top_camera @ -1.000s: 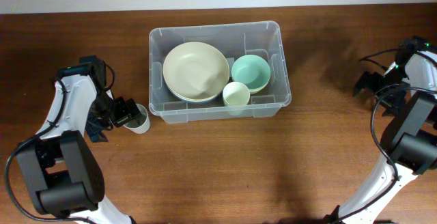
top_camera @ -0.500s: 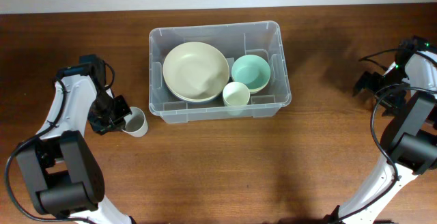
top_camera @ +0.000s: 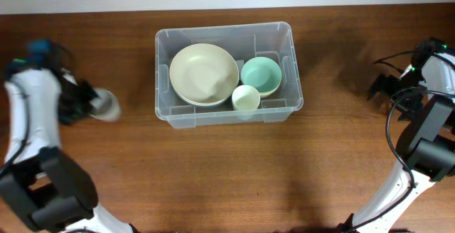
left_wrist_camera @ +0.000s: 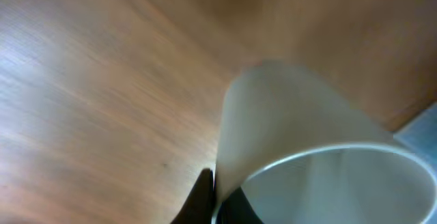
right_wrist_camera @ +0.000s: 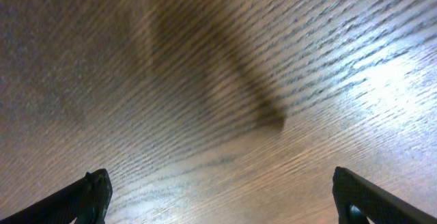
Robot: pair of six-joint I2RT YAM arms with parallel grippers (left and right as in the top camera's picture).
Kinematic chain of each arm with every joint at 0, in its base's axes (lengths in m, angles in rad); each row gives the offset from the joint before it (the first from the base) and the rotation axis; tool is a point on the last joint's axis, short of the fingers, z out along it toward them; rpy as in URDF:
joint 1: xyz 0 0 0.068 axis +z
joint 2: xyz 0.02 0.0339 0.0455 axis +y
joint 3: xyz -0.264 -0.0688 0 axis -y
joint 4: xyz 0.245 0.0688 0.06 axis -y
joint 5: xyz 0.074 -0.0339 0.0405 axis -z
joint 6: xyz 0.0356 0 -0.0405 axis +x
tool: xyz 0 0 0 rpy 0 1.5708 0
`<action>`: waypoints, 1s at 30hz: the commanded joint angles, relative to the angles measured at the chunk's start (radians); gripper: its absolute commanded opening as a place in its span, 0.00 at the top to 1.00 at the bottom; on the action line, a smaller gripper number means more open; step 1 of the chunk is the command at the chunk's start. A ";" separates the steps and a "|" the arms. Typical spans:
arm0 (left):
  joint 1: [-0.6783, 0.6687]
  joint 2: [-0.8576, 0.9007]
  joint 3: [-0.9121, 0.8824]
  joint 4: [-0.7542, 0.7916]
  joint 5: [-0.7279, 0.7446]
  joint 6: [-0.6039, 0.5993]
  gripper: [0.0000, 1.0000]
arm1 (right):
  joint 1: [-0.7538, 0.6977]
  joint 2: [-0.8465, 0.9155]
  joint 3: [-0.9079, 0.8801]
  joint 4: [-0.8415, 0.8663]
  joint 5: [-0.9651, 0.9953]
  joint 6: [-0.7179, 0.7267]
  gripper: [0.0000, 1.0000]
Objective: Pack container
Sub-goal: 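Carry the clear cup over the bin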
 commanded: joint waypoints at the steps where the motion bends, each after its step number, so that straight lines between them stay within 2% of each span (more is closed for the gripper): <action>1: 0.057 -0.027 0.213 -0.045 -0.005 0.000 0.99 | -0.005 -0.017 -0.003 0.001 0.001 -0.007 0.01; 4: 0.055 -0.029 0.381 -0.088 0.014 0.005 0.99 | -0.005 -0.017 -0.003 0.001 0.001 -0.007 0.01; 6: 0.030 -0.033 0.463 -0.093 0.073 0.062 0.99 | -0.005 -0.017 -0.003 0.001 0.001 -0.007 0.01; 10: -0.063 -0.048 0.554 -0.092 0.184 0.111 0.99 | -0.005 -0.017 -0.003 0.001 0.001 -0.007 0.01; 14: -0.216 -0.058 0.566 -0.089 0.224 0.120 1.00 | -0.005 -0.017 -0.003 0.001 0.001 -0.007 0.01; 20: -0.480 -0.056 0.566 -0.077 0.223 0.198 0.99 | -0.005 -0.017 -0.003 0.001 0.001 -0.007 0.01; 23: -0.573 -0.056 0.565 -0.078 0.223 0.240 0.99 | -0.005 -0.017 -0.003 0.001 0.001 -0.007 0.01; 30: -0.724 -0.036 0.534 -0.092 0.222 0.241 0.99 | -0.005 -0.017 -0.003 0.001 0.001 -0.007 0.01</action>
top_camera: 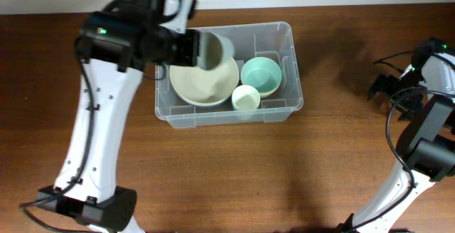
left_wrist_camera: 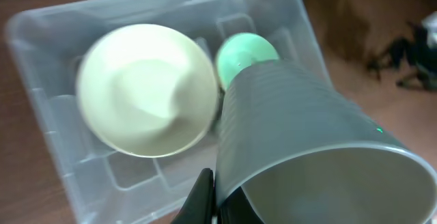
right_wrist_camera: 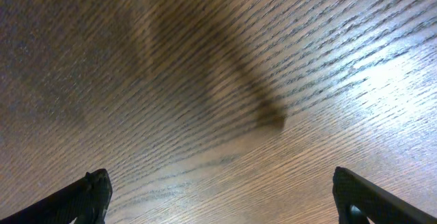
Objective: Pack container
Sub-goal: 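Carry the clear cup over the bin, then lower the clear cup into the cream cup and release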
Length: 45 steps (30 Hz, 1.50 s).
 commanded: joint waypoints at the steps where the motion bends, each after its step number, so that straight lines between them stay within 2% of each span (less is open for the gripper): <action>1: -0.042 0.011 -0.021 0.000 0.010 0.027 0.99 | -0.005 -0.017 -0.003 0.001 0.002 -0.007 0.01; 17: -0.138 0.260 -0.027 -0.013 0.010 0.047 0.99 | -0.005 -0.017 -0.003 0.001 0.002 -0.007 0.01; 27: -0.139 0.279 -0.027 -0.081 0.010 0.047 0.99 | -0.005 -0.017 -0.003 0.001 0.002 -0.007 0.01; 37: -0.141 0.330 -0.027 -0.084 0.006 0.066 0.99 | -0.005 -0.017 -0.003 0.001 0.002 -0.007 0.01; 41: -0.141 0.341 -0.027 -0.079 0.006 0.066 0.94 | -0.005 -0.017 -0.003 0.001 0.002 -0.007 0.01; 45: -0.141 0.342 -0.027 -0.069 0.006 0.066 0.93 | -0.005 -0.017 -0.003 0.001 0.002 -0.007 0.01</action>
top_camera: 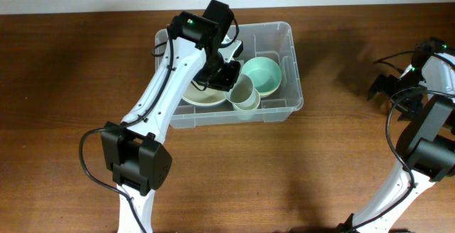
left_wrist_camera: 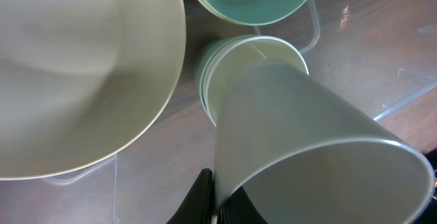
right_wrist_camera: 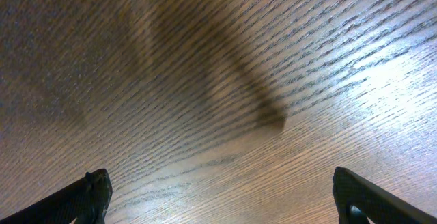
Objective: Pack container
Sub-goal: 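Lower the clear cup into the cream cup and release, then raise the left gripper out of the bin and swing left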
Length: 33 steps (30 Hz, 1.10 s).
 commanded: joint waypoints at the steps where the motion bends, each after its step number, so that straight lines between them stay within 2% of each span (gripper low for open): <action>1: -0.003 0.006 0.002 0.007 0.005 0.020 0.93 | -0.005 -0.017 -0.003 0.001 0.002 -0.008 0.01; 4: -0.003 0.006 0.002 0.007 0.005 0.020 0.93 | -0.005 -0.017 -0.003 0.001 0.002 -0.008 0.01; 7: -0.003 0.006 0.002 0.007 0.005 0.020 0.81 | -0.005 -0.017 -0.003 0.001 0.002 -0.008 0.01; 9: -0.003 0.006 0.002 0.010 0.005 0.020 0.79 | -0.005 -0.017 -0.003 0.001 0.002 -0.008 0.01; 15: -0.003 0.006 0.002 0.014 0.005 0.020 0.76 | -0.005 -0.017 -0.003 0.001 0.002 -0.008 0.01; 19: 0.001 0.006 0.002 0.032 -0.011 0.050 0.57 | -0.005 -0.017 -0.003 0.001 0.002 -0.008 0.01; 22: 0.015 0.006 0.030 0.036 -0.093 0.049 0.40 | -0.005 -0.017 -0.003 0.001 0.002 -0.008 0.01; 27: 0.069 0.006 0.188 -0.022 -0.206 0.049 0.30 | -0.005 -0.017 -0.003 0.001 0.001 -0.008 0.01; 33: 0.165 -0.002 0.519 -0.187 -0.281 0.049 0.17 | -0.005 -0.017 -0.003 0.001 0.002 -0.008 0.01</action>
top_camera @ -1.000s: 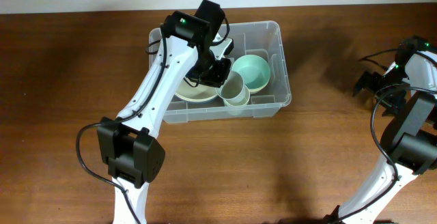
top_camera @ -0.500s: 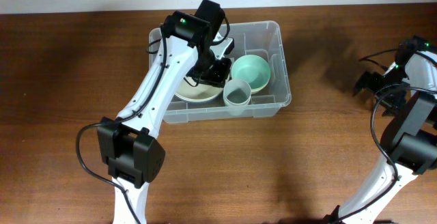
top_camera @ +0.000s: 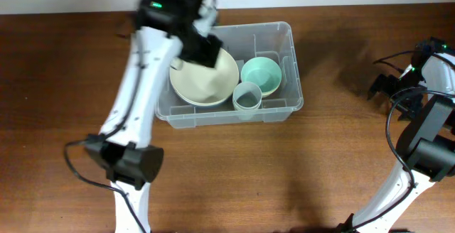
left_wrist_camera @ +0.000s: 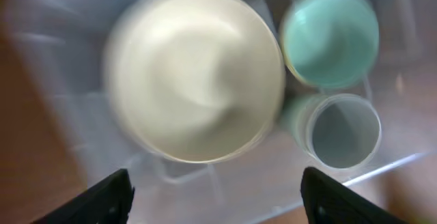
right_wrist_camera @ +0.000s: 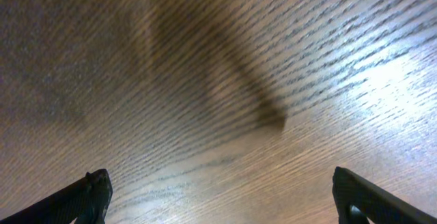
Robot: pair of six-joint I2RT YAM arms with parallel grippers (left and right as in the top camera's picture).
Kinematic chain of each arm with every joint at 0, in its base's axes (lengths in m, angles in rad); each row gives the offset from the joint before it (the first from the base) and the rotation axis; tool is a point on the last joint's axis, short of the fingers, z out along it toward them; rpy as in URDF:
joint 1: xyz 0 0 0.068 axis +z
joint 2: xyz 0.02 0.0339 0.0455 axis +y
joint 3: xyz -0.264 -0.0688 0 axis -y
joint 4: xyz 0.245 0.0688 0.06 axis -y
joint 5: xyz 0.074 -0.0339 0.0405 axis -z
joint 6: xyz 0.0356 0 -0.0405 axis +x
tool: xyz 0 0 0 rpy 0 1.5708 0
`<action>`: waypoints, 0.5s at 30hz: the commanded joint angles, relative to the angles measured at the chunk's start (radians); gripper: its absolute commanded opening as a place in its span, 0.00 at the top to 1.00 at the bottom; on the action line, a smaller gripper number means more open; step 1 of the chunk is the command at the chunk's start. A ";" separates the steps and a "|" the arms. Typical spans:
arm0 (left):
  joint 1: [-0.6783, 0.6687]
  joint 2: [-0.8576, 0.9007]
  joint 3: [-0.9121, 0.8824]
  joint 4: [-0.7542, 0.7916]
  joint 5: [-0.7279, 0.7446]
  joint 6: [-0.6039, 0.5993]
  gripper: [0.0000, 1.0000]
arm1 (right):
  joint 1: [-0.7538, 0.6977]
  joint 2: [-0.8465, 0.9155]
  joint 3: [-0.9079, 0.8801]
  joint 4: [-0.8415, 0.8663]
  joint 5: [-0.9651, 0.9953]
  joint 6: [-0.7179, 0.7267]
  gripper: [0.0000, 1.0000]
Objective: Pack container
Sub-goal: 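Raise the left gripper out of the bin and swing left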
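The clear plastic container (top_camera: pixel 287 34) holds a large cream bowl (top_camera: pixel 206 77), a teal bowl (top_camera: pixel 261 74) and a frosted grey cup (top_camera: pixel 247 96) that stands nested in the pale cup at the front. In the left wrist view the same cream bowl (left_wrist_camera: pixel 194 70), teal bowl (left_wrist_camera: pixel 330 34) and grey cup (left_wrist_camera: pixel 343 130) lie below. My left gripper (left_wrist_camera: pixel 215 200) is open and empty, raised over the container's left part (top_camera: pixel 193 45). My right gripper (right_wrist_camera: pixel 222 197) is open over bare wood at the far right (top_camera: pixel 384 85).
Brown wooden table (top_camera: pixel 213 176) all round the container. A pale strip runs along the table's far edge. The right arm's body (top_camera: pixel 426 133) stands along the right edge.
My left gripper has let go of the grey cup, which now stands nested in the pale cup in the container. The gripper is open and higher, over the cream bowl. The right arm is unchanged.
My left gripper held the grey cup at the table's far left. It then held the cup above the container, then down at the pale cup inside. Now the cup sits in that pale cup and the gripper is open and raised. The right gripper stayed open throughout.
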 commanded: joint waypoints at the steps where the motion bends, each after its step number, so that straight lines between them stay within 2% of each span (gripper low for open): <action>1: 0.058 -0.025 0.172 -0.060 -0.068 0.009 0.16 | -0.005 -0.017 -0.003 0.001 0.001 -0.007 0.01; 5: 0.119 -0.074 0.246 -0.071 -0.068 0.005 0.13 | -0.005 -0.017 -0.003 0.001 0.002 -0.007 0.01; 6: 0.135 -0.092 0.246 -0.071 -0.068 0.005 0.07 | -0.005 -0.017 -0.003 0.001 0.002 -0.007 0.01; 12: 0.240 -0.179 0.219 -0.071 -0.097 -0.006 0.01 | -0.005 -0.017 -0.003 0.001 0.002 -0.007 0.01; 15: 0.289 -0.209 0.176 -0.071 -0.098 -0.017 0.00 | -0.005 -0.017 -0.003 0.001 0.002 -0.007 0.01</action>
